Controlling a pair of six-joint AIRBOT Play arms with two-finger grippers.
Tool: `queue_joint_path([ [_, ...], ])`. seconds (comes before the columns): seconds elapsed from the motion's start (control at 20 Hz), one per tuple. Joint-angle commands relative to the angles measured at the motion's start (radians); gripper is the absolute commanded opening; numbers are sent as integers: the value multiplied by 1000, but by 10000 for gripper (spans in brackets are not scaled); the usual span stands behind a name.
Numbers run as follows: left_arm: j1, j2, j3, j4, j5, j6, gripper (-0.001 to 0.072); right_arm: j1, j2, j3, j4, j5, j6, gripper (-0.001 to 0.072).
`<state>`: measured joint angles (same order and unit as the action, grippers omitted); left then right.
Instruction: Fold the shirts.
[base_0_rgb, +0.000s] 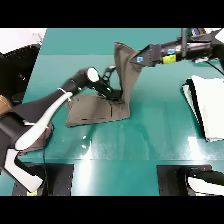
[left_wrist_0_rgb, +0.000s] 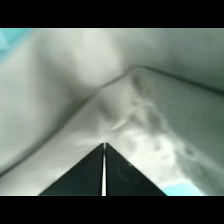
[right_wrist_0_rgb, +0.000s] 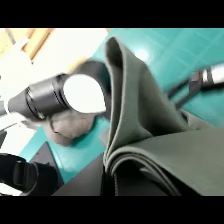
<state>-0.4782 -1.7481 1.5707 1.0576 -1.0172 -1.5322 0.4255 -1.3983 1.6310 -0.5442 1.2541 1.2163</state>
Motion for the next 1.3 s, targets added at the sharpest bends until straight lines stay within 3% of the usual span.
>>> queue_joint_path([
  [0.0,154,151,1,142,-86,-5,29,136,-44,5,4,-93,-24,17],
  [0.2,369,364,1,271,-111,-4,29,367,-198,39,2,-279,-74,18],
  [0.3,452,439,1,300,-111,-4,29,455,-320,135,-6,-302,-73,22],
  [0.35,487,465,1,301,-116,-4,29,488,-380,188,-8,-292,-73,101],
  [0.4,520,486,1,301,-122,-4,30,506,-427,232,-9,-263,-73,342],
  [0.45,542,498,1,300,-130,-4,29,512,-464,272,-9,-206,-73,521],
  [0.5,560,509,1,300,-145,-4,29,507,-486,304,-21,-140,-68,519],
  [0.6,574,512,1,300,-174,7,30,474,-489,330,-130,-24,17,429],
  [0.8,574,512,0,289,-200,22,29,335,-380,149,-316,48,74,429],
  [1.05,574,512,0,270,-206,22,30,58,-182,-286,-319,-82,156,436],
  [1.1,571,510,0,262,-203,22,29,12,-161,-359,-294,-123,159,479],
  [1.15,571,508,0,261,-202,22,30,-29,-152,-421,-253,-161,155,549],
  [1.25,571,508,-5,235,-194,22,30,-80,-163,-493,-148,-197,65,556],
])
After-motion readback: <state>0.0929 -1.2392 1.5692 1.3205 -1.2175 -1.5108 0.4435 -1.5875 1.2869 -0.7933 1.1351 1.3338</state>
